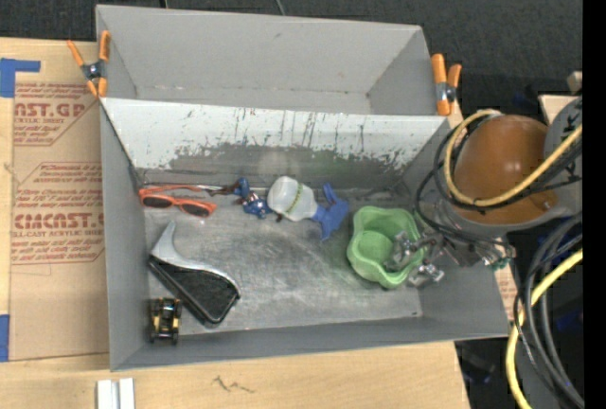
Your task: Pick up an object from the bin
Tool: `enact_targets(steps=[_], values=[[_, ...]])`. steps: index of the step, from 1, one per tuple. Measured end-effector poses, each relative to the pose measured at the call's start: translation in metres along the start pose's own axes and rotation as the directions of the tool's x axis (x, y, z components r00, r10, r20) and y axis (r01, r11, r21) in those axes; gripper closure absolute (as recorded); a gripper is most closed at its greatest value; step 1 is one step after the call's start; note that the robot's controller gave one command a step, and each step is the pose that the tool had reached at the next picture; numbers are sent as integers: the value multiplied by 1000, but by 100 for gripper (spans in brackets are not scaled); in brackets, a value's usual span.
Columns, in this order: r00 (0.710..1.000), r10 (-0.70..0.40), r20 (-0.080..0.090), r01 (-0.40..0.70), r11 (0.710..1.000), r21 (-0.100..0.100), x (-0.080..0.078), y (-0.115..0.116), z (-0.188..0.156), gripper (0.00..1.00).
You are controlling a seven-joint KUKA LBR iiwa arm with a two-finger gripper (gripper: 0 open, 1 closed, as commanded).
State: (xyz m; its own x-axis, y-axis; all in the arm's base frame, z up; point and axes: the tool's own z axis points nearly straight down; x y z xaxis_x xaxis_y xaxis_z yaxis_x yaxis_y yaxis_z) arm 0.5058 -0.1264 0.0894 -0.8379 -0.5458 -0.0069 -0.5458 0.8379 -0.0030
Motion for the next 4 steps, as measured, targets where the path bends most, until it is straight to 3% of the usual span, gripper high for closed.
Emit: enact_targets(steps=[1,4], values=[[1000,1,-7,-1,1000,-6,1,1,-9,100],[1000,2,-6,-2,1000,-3,0,1,-42,100]])
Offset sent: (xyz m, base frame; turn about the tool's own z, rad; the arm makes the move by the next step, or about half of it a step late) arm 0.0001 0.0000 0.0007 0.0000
